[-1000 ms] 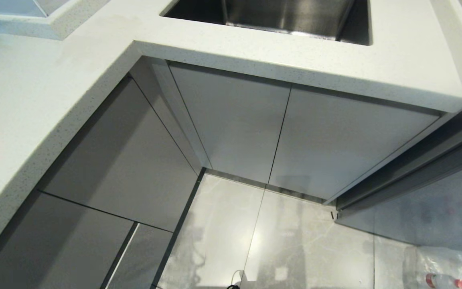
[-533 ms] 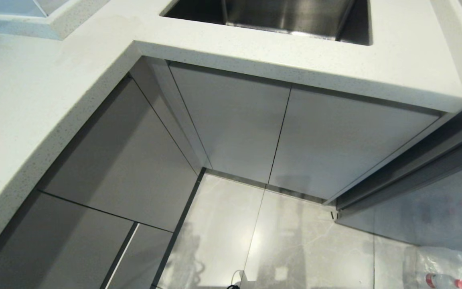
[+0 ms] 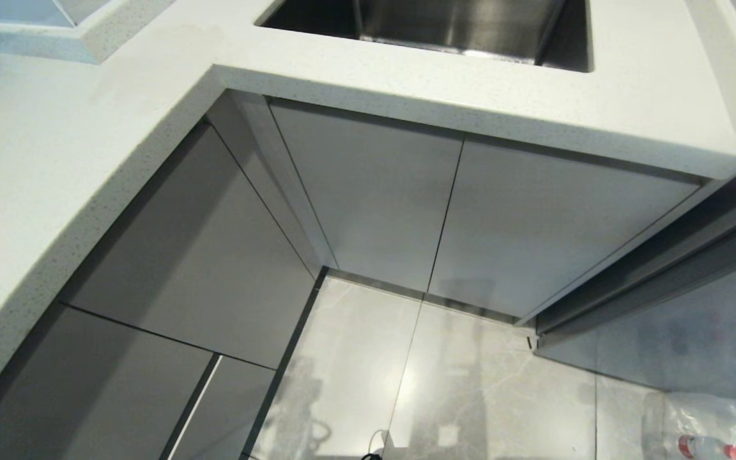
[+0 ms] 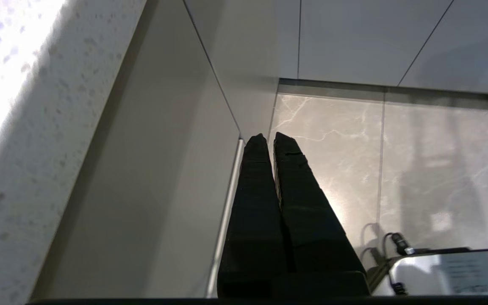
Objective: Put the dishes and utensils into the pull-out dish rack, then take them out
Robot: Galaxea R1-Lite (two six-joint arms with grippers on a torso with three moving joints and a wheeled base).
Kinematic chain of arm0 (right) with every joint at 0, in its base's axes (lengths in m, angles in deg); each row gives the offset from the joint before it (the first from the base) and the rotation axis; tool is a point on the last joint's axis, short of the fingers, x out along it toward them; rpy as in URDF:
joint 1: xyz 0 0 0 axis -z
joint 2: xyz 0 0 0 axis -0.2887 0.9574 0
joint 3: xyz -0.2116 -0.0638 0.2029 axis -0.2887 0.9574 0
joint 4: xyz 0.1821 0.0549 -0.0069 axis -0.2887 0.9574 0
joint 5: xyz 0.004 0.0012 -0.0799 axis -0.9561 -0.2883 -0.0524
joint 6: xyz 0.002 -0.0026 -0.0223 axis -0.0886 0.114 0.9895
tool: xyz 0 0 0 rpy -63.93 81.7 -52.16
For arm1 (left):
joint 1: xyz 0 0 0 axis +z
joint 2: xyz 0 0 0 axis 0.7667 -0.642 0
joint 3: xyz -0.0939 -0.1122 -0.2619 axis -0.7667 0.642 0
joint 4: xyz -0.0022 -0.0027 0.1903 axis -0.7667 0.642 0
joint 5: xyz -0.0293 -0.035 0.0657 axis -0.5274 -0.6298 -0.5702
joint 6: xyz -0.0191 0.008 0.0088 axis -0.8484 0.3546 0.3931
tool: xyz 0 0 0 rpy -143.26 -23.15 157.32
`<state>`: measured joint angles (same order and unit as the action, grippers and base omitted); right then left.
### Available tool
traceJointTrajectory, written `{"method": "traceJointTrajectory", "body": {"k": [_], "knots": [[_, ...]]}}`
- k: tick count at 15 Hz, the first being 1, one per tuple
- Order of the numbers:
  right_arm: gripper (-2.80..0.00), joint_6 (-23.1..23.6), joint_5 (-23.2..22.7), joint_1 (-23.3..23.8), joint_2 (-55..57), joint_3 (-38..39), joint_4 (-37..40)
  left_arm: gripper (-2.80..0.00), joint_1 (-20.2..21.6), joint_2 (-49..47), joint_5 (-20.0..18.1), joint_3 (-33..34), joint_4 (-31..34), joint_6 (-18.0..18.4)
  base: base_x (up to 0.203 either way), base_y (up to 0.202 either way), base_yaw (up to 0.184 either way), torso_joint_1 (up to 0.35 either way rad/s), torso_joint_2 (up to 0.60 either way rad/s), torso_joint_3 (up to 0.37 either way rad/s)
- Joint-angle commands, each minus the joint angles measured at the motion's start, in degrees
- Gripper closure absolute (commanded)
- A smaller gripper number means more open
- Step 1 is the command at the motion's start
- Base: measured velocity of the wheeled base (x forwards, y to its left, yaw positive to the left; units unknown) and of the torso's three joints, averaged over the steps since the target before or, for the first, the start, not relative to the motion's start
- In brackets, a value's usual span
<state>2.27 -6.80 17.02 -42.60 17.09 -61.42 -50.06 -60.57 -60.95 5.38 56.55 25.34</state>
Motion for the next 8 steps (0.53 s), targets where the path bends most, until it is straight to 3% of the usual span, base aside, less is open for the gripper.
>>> {"method": "traceJointTrajectory", "body": {"k": [1, 3, 8], "knots": [[0.00, -0.01, 0.02, 0.02, 0.05, 0.09, 0.06, 0.00, 0.00, -0.12, -0.06, 0.10, 0.04, -1.87, 0.000, 0.000, 0.000, 0.000, 0.00, 0.000], [0.00, -0.01, 0.02, -0.07, 0.05, 0.09, -0.03, 0.00, 0.00, -0.16, -1.61, 1.66, 0.62, -4.96, 0.000, 0.000, 0.000, 0.000, 0.00, 0.000], [0.00, -0.01, 0.02, -0.07, 0.05, 0.09, -0.03, 0.00, 0.00, -0.07, -1.69, 1.49, 0.88, -5.56, 0.000, 0.000, 0.000, 0.000, 0.00, 0.000]]}}
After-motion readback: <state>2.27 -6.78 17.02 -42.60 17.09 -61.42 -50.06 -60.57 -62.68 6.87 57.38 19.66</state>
